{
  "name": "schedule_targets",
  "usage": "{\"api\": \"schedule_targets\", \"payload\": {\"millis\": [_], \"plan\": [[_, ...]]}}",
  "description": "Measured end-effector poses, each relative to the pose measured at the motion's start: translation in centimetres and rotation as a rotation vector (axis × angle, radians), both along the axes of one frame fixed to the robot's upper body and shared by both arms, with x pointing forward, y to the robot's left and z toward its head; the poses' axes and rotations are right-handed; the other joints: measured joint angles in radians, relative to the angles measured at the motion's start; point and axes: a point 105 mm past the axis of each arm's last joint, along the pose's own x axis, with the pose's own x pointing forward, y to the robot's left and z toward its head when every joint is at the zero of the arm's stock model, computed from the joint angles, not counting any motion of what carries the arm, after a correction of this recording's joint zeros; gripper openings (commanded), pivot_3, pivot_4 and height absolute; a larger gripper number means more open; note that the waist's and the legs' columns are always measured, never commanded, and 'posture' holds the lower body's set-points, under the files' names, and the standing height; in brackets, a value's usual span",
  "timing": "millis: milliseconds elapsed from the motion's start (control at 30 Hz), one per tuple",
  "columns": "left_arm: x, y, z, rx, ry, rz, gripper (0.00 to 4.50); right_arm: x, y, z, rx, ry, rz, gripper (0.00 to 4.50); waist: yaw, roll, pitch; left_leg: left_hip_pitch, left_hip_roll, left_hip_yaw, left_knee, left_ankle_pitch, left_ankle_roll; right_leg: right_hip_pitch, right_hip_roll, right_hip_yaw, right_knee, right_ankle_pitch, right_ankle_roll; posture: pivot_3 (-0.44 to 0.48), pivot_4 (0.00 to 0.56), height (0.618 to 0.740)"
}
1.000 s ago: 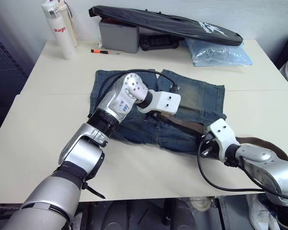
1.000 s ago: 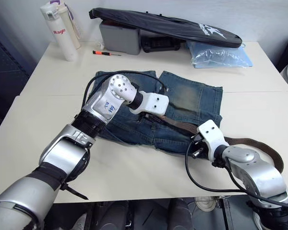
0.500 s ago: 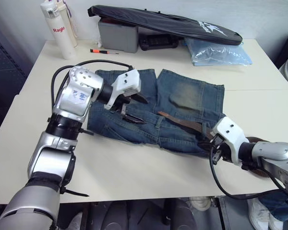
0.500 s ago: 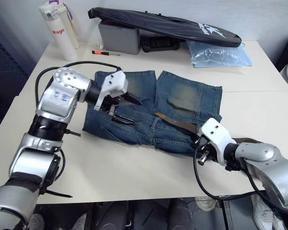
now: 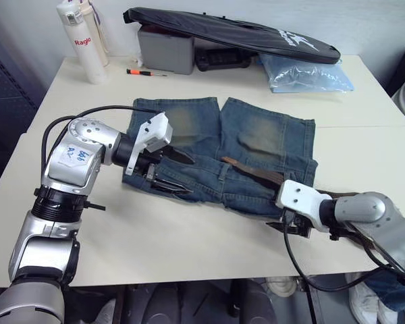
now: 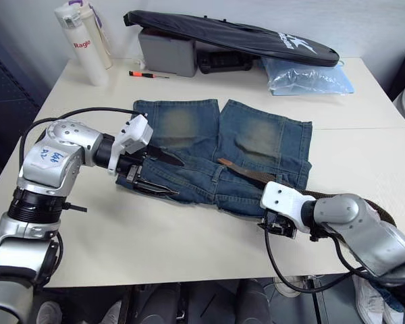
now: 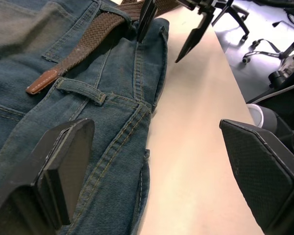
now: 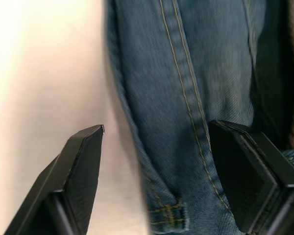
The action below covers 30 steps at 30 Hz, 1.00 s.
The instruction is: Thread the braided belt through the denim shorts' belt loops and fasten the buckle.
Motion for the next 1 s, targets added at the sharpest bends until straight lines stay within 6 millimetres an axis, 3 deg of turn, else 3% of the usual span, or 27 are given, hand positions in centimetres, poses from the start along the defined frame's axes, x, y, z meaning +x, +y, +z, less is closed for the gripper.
{"api": "schedule_targets", "payload": {"millis": [67, 233, 567, 767, 867, 1000], "plan": [[0.0, 0.2, -0.4, -0.001, 0.008, 0.015, 4.50, 0.2, -0.4, -0.3, -0.008, 0.008, 0.002, 2.49, 0.000, 0.000, 0.000, 0.000, 0.000, 0.000, 0.000, 0.000, 0.000, 0.000, 0.000, 0.000, 0.000, 0.000, 0.000, 0.000, 0.150, 0.740], [0.0, 0.2, -0.6, -0.011, 0.018, 0.033, 4.50, 0.5, -0.9, 0.3, -0.081, -0.068, 0.140, 0.16, 0.001, 0.000, 0.000, 0.000, 0.000, 0.000, 0.000, 0.000, 0.000, 0.000, 0.000, 0.000, 0.000, 0.000, 0.000, 0.000, 0.150, 0.740], [0.2, -0.1, -0.4, -0.037, 0.002, 0.052, 4.50, 1.5, -7.6, 0.8, -0.302, -0.191, 0.335, 0.05, 0.000, 0.000, 0.000, 0.001, 0.000, 0.001, 0.000, 0.000, -0.001, 0.000, 0.000, 0.000, 0.000, 0.000, 0.000, 0.000, 0.150, 0.740], [0.3, -0.5, -0.6, -0.043, -0.006, 0.041, 4.50, 2.1, -9.5, 1.3, -0.336, -0.234, 0.396, 0.05, 0.000, 0.000, 0.000, 0.001, 0.000, 0.001, 0.000, 0.000, -0.001, 0.000, 0.000, 0.001, 0.000, 0.000, 0.000, 0.000, 0.150, 0.740], [0.3, -0.9, -0.8, -0.047, -0.002, 0.031, 4.50, 2.2, -10.2, 1.6, -0.341, -0.227, 0.399, 1.24, 0.000, 0.001, 0.000, 0.001, 0.000, 0.001, 0.000, 0.000, -0.001, 0.000, 0.000, 0.001, 0.000, 0.000, 0.000, 0.000, 0.150, 0.740], [0.4, -1.3, -0.9, -0.059, 0.000, 0.027, 4.50, 1.8, -11.1, 1.9, -0.340, -0.194, 0.383, 3.22, -0.001, 0.002, 0.001, 0.001, 0.000, 0.002, 0.000, 0.000, -0.001, 0.000, 0.000, 0.001, 0.000, 0.000, 0.000, 0.000, 0.150, 0.740]]}}
